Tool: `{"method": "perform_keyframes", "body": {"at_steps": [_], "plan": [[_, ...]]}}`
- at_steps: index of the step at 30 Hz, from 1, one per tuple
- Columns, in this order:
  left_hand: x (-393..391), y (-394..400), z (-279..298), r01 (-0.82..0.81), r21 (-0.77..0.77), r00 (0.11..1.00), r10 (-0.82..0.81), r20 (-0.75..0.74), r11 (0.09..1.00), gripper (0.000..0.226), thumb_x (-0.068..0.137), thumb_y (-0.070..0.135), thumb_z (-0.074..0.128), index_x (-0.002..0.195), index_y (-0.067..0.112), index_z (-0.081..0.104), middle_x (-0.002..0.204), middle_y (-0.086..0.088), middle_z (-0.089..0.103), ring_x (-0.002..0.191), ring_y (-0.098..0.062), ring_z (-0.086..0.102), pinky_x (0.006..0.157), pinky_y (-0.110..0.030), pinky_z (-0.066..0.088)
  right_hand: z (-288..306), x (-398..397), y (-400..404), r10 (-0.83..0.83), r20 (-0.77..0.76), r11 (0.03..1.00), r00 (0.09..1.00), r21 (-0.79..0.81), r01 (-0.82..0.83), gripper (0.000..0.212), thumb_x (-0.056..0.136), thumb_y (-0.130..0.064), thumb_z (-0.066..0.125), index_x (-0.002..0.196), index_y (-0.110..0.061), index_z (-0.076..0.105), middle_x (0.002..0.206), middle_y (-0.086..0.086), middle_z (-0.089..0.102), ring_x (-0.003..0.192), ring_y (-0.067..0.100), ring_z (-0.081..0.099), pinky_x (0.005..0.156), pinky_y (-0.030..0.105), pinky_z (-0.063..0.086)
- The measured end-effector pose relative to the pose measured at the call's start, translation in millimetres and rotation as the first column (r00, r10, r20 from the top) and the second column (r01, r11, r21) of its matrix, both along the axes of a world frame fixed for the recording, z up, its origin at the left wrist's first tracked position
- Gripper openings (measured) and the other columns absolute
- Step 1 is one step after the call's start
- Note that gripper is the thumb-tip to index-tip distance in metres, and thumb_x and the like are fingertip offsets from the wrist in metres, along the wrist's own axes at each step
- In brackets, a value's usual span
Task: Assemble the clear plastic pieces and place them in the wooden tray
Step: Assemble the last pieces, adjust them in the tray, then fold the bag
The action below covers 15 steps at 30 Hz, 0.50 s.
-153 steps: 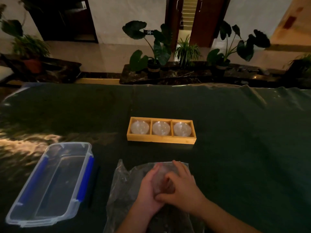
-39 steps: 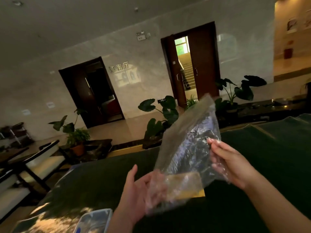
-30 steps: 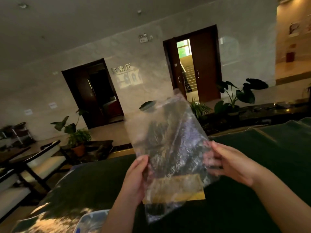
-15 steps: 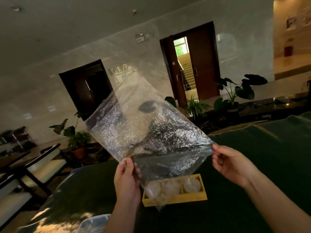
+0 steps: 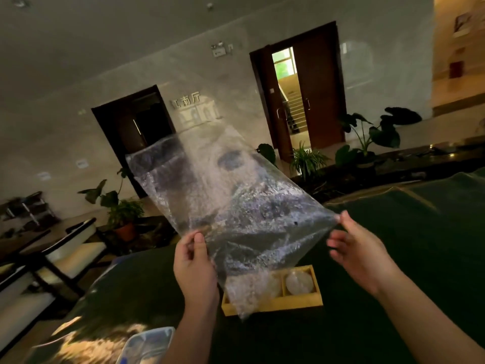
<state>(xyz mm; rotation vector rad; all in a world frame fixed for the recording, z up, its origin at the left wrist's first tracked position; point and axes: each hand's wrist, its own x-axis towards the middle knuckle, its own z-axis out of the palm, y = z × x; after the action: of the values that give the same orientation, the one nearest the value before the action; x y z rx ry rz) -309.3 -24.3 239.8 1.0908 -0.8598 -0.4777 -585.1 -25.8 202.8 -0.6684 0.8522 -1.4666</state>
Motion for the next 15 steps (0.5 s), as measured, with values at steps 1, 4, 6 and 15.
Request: {"method": "perform_keyframes", "body": {"at_steps": [1, 4, 6, 15], "plan": [[-0.6, 0.2, 0.9, 0.008, -0.015, 1.0, -0.009, -0.03, 1.0, 0.018, 0.101, 0.019, 0.056, 0.095, 0.032, 0.067, 0.071, 0.006, 0.06, 0.044, 0.0, 0.049, 0.038, -0.016, 0.042, 2.8, 3.6, 0.5, 0.092, -0.002, 0.995, 0.996, 0.045, -0.091, 0.041, 0.084, -0.048, 0.067, 0.117, -0.024, 0.067, 0.099, 0.004, 0.071, 0.093, 0.022, 0.068, 0.075, 0.037, 0.052], [-1.2, 1.2, -0.1, 0.025, -0.031, 0.997, -0.027, -0.077, 0.999, 0.018, 0.101, 0.018, 0.056, 0.096, 0.031, 0.067, 0.072, 0.004, 0.058, 0.042, 0.001, 0.047, 0.036, -0.015, 0.04, 2.1, 13.7, 2.5, 0.238, -0.035, 0.971, 0.971, 0.05, -0.236, 0.045, 0.074, -0.025, 0.077, 0.113, -0.005, 0.071, 0.096, 0.011, 0.077, 0.08, 0.018, 0.074, 0.061, 0.027, 0.058], [-0.6, 3.5, -1.8, 0.026, -0.029, 0.995, -0.029, -0.091, 0.999, 0.015, 0.101, 0.019, 0.056, 0.1, 0.029, 0.068, 0.074, 0.004, 0.059, 0.044, 0.0, 0.047, 0.036, -0.016, 0.041, 2.5, 12.3, 3.1, 0.157, -0.006, 0.987, 0.988, 0.042, -0.157, 0.032, 0.078, -0.011, 0.074, 0.108, 0.0, 0.072, 0.085, 0.01, 0.077, 0.064, 0.012, 0.07, 0.052, 0.021, 0.055], [7.1, 12.1, 3.4, 0.086, -0.008, 0.996, -0.086, -0.014, 0.996, 0.02, 0.101, 0.017, 0.055, 0.099, 0.033, 0.067, 0.075, 0.001, 0.057, 0.046, -0.002, 0.045, 0.036, -0.016, 0.039, 15.1, -0.1, -4.9, -0.134, -0.095, 0.99, 0.986, 0.033, 0.137, 0.037, 0.084, -0.052, 0.064, 0.112, -0.028, 0.065, 0.114, 0.003, 0.068, 0.106, 0.02, 0.064, 0.083, 0.037, 0.049]]}}
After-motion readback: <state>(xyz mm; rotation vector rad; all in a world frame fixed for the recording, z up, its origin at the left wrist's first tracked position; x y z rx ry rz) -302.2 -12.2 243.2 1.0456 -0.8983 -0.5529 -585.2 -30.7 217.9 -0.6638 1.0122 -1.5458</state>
